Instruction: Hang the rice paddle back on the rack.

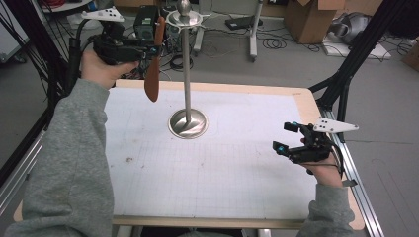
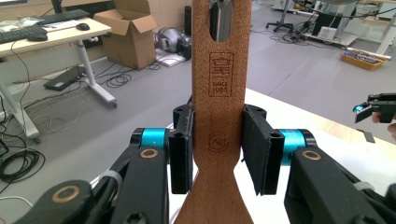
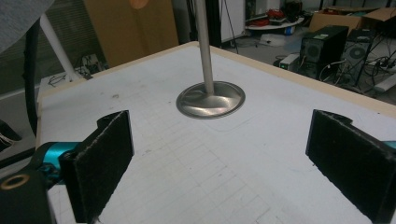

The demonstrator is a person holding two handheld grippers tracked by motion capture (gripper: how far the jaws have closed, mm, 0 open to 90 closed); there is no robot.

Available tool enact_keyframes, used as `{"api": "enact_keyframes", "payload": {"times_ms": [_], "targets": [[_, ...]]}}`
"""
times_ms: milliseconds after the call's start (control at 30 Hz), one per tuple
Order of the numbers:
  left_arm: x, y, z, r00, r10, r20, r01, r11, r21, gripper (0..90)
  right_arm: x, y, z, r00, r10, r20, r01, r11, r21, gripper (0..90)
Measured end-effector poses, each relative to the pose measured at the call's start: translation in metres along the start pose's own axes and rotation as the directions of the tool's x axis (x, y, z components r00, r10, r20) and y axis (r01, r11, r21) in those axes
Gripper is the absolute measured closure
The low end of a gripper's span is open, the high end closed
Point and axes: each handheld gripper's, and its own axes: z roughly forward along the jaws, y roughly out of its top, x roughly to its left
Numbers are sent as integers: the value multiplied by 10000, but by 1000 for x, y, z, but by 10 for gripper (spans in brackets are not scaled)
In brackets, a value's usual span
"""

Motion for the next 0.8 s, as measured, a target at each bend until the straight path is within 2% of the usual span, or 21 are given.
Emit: {"api": "enact_keyframes", "payload": {"times_ms": [800], "targets": [[-1, -2, 7, 9998, -172, -126, 173, 9998, 39, 651, 0, 0, 0, 10000, 16, -21, -16, 10000, 4, 62]]}}
